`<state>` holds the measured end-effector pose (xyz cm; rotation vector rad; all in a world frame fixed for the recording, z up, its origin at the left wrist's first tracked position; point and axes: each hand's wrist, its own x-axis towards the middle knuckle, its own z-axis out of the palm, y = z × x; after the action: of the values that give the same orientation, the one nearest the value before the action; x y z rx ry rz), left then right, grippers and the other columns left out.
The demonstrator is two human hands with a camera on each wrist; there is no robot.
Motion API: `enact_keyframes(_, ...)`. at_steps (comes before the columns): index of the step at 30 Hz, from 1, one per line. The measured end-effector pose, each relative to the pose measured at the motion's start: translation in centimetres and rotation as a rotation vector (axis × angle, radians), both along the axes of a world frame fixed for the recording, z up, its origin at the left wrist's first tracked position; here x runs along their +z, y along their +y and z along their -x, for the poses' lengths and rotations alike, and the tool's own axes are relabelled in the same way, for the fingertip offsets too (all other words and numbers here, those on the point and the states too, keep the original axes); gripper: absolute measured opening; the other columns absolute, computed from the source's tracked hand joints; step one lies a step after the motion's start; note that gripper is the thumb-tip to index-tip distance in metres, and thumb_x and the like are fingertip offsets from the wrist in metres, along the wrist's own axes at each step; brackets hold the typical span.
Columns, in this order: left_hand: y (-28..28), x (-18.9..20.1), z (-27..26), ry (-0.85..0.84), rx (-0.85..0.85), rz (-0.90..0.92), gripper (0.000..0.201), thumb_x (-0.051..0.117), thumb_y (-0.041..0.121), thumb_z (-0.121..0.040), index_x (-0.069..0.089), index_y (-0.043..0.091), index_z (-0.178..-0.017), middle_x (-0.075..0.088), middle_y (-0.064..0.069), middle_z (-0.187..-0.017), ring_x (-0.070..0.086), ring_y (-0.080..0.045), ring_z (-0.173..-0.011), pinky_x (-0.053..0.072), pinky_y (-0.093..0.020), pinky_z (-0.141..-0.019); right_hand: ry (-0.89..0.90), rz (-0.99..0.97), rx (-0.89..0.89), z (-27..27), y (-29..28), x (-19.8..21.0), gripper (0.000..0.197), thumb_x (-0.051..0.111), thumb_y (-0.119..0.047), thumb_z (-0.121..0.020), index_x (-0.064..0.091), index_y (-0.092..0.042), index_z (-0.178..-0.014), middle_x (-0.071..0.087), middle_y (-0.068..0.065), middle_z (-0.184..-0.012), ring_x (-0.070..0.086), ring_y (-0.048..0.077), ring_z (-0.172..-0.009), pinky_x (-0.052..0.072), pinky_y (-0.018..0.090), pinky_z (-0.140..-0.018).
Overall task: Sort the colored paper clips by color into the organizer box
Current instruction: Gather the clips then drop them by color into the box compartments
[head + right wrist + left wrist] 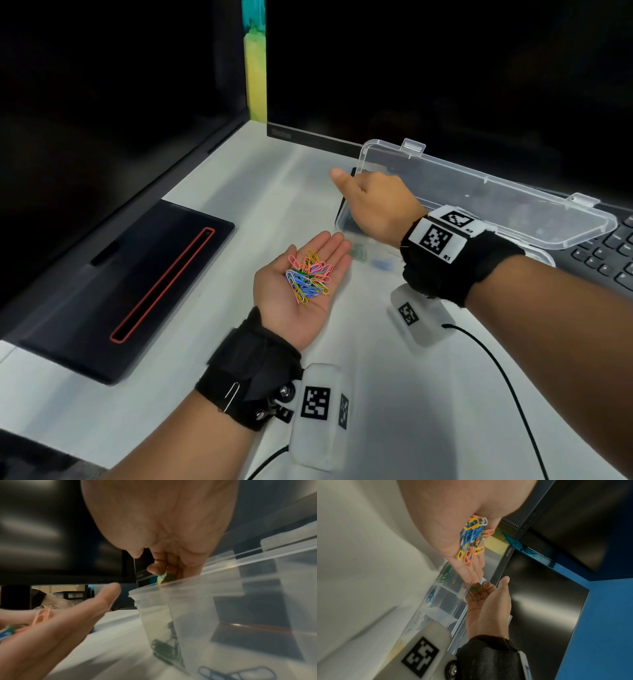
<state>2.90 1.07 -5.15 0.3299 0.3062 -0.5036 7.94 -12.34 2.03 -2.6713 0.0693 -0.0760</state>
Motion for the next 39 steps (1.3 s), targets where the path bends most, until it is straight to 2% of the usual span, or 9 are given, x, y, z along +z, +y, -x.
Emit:
enact_keyframes(5, 0.0, -0.1, 0.0, -0.003, 0.001, -0.012, 0.043, 0.03, 0.021, -0.101, 0.059, -0.01, -0.11, 0.069, -0.027, -0.105, 0.063, -0.038, -0.1, 0.049, -0.044, -0.084, -0.024, 0.005, 0.017, 0.2, -0.5, 0.8, 0.068, 0.025, -0.052, -0.101, 0.053, -0.002, -0.064, 0.057, 0.001, -0.057, 0.05, 0.012, -0.059, 0.034, 0.025, -0.071)
enact_keyframes(9, -0.1, -0.2, 0.0, -0.006, -0.001, -0.02, 0.043, 0.03, 0.021, -0.101, 0.059, -0.01, -0.11, 0.068, -0.027, -0.106, 0.063, -0.039, -0.101, 0.049, -0.045, -0.084, -0.064, -0.003, 0.012, 0.5, -0.9, 1.2, 0.067, 0.029, -0.048, -0.101, 0.063, 0.004, -0.077, 0.068, 0.012, -0.074, 0.059, 0.025, -0.073, 0.041, 0.029, -0.074)
enact_keyframes(17, -1.1, 0.2, 1.1, -0.022, -0.046, 0.01, 0.049, 0.029, 0.02, -0.099, 0.065, -0.012, -0.107, 0.066, -0.028, -0.111, 0.07, -0.038, -0.093, 0.052, -0.05, -0.09, -0.174, -0.159, 0.111, 6.8, -0.8, 1.3, 0.021, 0.061, -0.032, -0.091, 0.071, -0.019, -0.078, 0.069, -0.006, -0.068, 0.059, 0.006, -0.062, 0.046, 0.019, -0.065)
enact_keyframes(20, -2.2, 0.5, 2.5, -0.077, -0.123, 0.012, 0.054, 0.021, 0.024, -0.101, 0.049, -0.013, -0.129, 0.055, -0.029, -0.129, 0.064, -0.035, -0.103, 0.054, -0.042, -0.092, -0.016, -0.186, 0.202, 10.1, -1.3, 1.0, 0.018, 0.069, -0.026, -0.086, 0.072, -0.036, -0.072, 0.07, -0.019, -0.066, 0.062, -0.006, -0.064, 0.043, 0.007, -0.065)
enact_keyframes(24, -4.5, 1.0, 4.6, -0.013, -0.165, -0.01, 0.04, 0.028, 0.021, -0.102, 0.053, -0.009, -0.113, 0.068, -0.022, -0.076, 0.068, -0.029, -0.058, 0.055, -0.028, -0.054, 0.05, -0.116, 0.19, 13.0, -3.2, 0.7, 0.009, 0.073, -0.025, -0.083, 0.077, -0.032, -0.084, 0.073, -0.017, -0.077, 0.064, -0.001, -0.074, 0.046, 0.015, -0.072)
enact_keyframes(30, -7.7, 1.3, 4.9, -0.055, -0.258, -0.067, 0.044, 0.03, 0.025, -0.102, 0.059, -0.007, -0.108, 0.07, -0.017, -0.073, 0.071, -0.028, -0.064, 0.057, -0.028, -0.057, 0.029, -0.098, 0.098, 14.3, -5.8, 0.8, 0.011, 0.075, -0.024, -0.081, 0.078, -0.033, -0.086, 0.058, -0.04, -0.061, 0.059, -0.012, -0.073, 0.039, 0.003, -0.067)
enact_keyframes(33, -8.4, 0.9, 4.5, -0.066, -0.329, -0.072, 0.046, 0.028, 0.026, -0.101, 0.059, -0.007, -0.109, 0.071, -0.018, -0.075, 0.072, -0.027, -0.067, 0.057, -0.027, -0.057, 0.028, -0.019, 0.052, 14.4, -6.3, 0.0, 0.007, 0.074, -0.027, -0.081, 0.077, -0.032, -0.084, 0.062, -0.033, -0.066, 0.06, -0.004, -0.072, 0.044, 0.01, -0.068)
enact_keyframes(36, -8.5, 0.1, 4.1, -0.05, -0.357, -0.097, 0.047, 0.028, 0.026, -0.102, 0.06, -0.008, -0.107, 0.07, -0.018, -0.073, 0.071, -0.028, -0.062, 0.055, -0.025, -0.052, -0.005, 0.03, 0.005, 14.5, -6.2, -1.1, 0.005, 0.072, -0.033, -0.08, 0.075, -0.034, -0.083, 0.07, -0.013, -0.074, 0.061, 0.011, -0.074, 0.052, 0.037, -0.073)
enact_keyframes(39, -8.5, -0.1, 4.0, -0.036, -0.354, -0.112, 0.046, 0.028, 0.026, -0.102, 0.061, -0.005, -0.107, 0.069, -0.014, -0.069, 0.07, -0.024, -0.06, 0.054, -0.022, -0.051, -0.03, 0.035, -0.001, 14.5, -5.7, -1.4, 0.004, 0.072, -0.034, -0.079, 0.075, -0.033, -0.081, 0.072, -0.01, -0.078, 0.062, 0.015, -0.077, 0.052, 0.039, -0.072)
